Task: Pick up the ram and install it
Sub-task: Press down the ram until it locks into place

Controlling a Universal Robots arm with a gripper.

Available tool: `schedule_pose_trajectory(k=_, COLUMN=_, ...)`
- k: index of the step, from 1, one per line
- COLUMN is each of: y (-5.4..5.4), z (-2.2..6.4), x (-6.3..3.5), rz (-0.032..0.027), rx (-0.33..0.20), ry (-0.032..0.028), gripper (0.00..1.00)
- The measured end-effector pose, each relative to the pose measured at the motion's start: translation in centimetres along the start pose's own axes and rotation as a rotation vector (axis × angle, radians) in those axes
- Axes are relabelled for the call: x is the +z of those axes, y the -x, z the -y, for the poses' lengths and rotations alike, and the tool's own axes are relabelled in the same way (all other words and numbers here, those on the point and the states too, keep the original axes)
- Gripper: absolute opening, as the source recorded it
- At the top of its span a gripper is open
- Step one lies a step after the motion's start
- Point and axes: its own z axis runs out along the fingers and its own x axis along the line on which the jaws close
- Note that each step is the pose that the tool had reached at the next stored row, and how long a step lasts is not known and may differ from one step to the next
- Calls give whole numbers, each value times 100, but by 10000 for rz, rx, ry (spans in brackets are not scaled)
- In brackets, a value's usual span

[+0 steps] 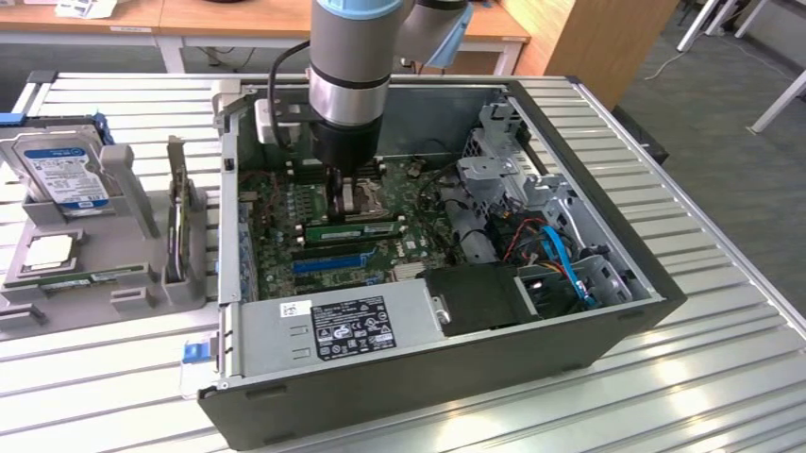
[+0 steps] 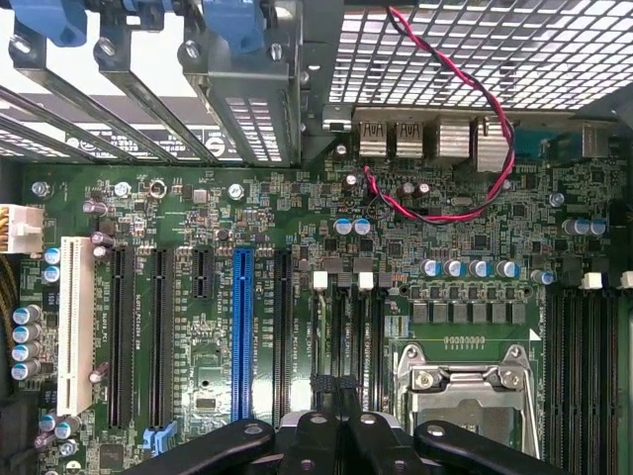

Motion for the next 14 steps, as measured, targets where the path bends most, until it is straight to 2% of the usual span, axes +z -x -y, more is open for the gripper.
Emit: schedule_pose_trajectory(k=14, y=-2, z=1, x=33, rz=2, rx=0, ry=-1, gripper=10)
